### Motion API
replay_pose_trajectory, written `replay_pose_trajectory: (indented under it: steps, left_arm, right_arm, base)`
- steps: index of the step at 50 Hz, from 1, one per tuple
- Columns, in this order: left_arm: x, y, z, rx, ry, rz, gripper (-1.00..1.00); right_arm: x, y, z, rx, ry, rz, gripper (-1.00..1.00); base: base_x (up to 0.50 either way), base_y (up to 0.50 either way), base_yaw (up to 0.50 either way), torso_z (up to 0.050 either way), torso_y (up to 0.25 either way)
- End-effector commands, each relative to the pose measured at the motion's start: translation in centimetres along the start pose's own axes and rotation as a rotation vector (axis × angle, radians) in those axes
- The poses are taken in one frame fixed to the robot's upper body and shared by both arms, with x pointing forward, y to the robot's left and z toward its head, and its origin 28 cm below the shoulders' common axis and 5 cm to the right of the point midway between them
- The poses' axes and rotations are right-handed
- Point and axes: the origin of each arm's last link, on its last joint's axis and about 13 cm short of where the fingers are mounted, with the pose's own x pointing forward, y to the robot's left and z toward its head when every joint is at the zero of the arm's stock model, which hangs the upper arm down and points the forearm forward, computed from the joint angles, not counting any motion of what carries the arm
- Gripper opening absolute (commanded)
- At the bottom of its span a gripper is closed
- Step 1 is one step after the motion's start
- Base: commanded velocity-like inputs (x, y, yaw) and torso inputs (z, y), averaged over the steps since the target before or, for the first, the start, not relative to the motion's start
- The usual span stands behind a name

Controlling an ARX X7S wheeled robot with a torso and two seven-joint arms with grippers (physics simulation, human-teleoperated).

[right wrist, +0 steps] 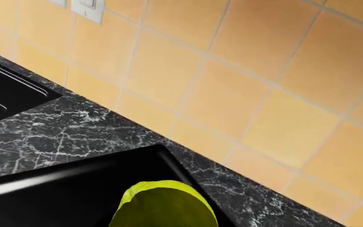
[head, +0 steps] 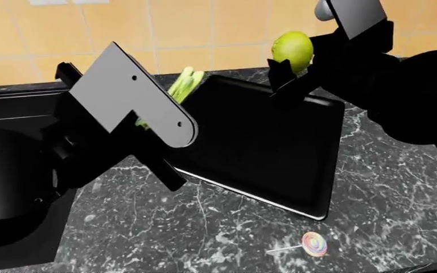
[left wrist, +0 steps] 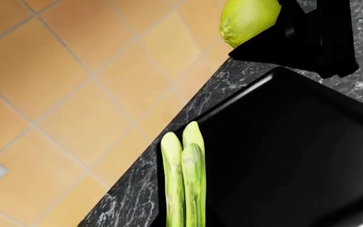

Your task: Pick up the fruits and vegetables and place them in the sink. Turn on the sink faucet to wash them. Then turn the sink off and put them in the tray.

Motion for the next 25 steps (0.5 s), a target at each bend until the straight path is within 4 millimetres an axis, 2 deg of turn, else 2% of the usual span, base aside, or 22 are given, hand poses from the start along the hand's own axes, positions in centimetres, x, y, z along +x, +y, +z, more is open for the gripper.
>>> replay_pose_trajectory:
  steps: [1, 15, 25]
  left_arm:
    - [0.3, -0.2, 0.6, 0.008, -0.01, -0.009, -1.0]
    - [1.8, 0.4, 1.8, 0.006, -0.002, -0.017, -1.0]
    - [2.0, 0.8, 2.3, 0.006, 0.004, -0.004, -1.0]
  right_arm:
    - [0.0, 0.1, 0.0, -0.001, 0.023, 0.035, -1.0]
    - [2.6, 0.4, -0.9, -0.016, 0.184, 0.136, -1.0]
    - [4.6, 0.2, -1.5, -0.051, 0.314, 0.151, -1.0]
  base:
    - [0.0, 0.0, 0.0, 0.0, 0.0]
    - [0.0, 0.0, 0.0, 0.0, 0.0]
    - [0.0, 0.0, 0.0, 0.0, 0.0]
